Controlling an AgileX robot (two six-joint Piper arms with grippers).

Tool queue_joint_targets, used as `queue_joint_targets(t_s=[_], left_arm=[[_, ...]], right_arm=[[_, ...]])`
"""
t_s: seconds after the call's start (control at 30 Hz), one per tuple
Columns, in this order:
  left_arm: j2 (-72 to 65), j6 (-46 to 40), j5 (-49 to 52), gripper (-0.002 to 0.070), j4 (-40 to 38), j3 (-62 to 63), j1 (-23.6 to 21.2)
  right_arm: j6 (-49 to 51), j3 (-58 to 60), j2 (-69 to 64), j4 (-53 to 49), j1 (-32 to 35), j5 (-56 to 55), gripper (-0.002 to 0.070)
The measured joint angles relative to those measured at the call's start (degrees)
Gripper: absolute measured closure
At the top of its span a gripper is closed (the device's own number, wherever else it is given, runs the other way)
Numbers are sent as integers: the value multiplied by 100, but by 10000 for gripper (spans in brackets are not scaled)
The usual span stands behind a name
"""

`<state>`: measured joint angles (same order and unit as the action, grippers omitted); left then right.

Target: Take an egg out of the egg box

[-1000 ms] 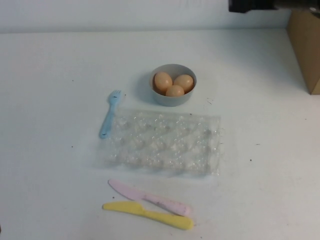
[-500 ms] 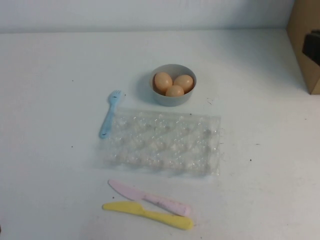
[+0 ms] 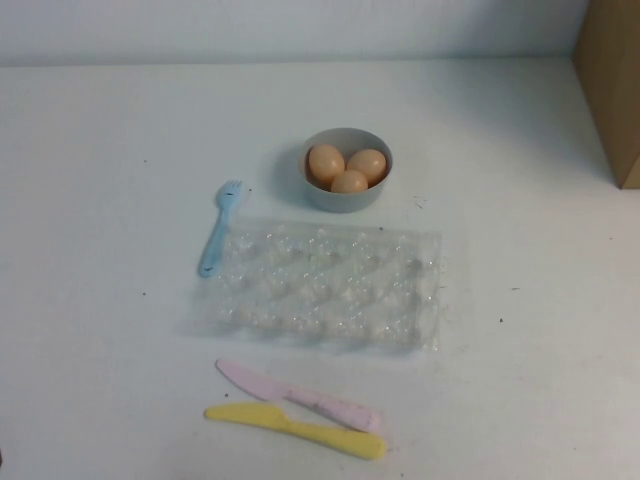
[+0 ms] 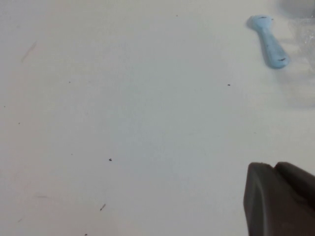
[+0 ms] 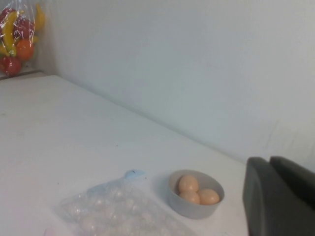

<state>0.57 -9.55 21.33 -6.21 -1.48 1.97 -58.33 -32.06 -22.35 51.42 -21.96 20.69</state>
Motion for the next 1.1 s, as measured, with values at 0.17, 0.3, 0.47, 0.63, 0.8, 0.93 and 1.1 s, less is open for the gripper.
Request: queue_joint_targets(t_s=[0.17,0.3,0.47,0.63,0.8,0.93,1.1], left_arm=[[0,0,0,680,0,0,0],[0,0,0,679,0,0,0],[0,0,0,680,0,0,0],[0,0,0,680,0,0,0],[0,0,0,679,0,0,0],[0,0,0,680,0,0,0],[0,0,0,680,0,0,0]], right_arm=[[0,584,485,-34,0,-78,692],[0,838,762,-58,0,-89,692],[0,1050,880,-286,0,-666,692],[-11,1147,880,-283,0,-1073,692],[628,1667,929,-1080,138,-1643,692],[2306,2094,1111,-2272,679,-1681,692],[4034,2670,1604,-3300,1725,-1214,692]])
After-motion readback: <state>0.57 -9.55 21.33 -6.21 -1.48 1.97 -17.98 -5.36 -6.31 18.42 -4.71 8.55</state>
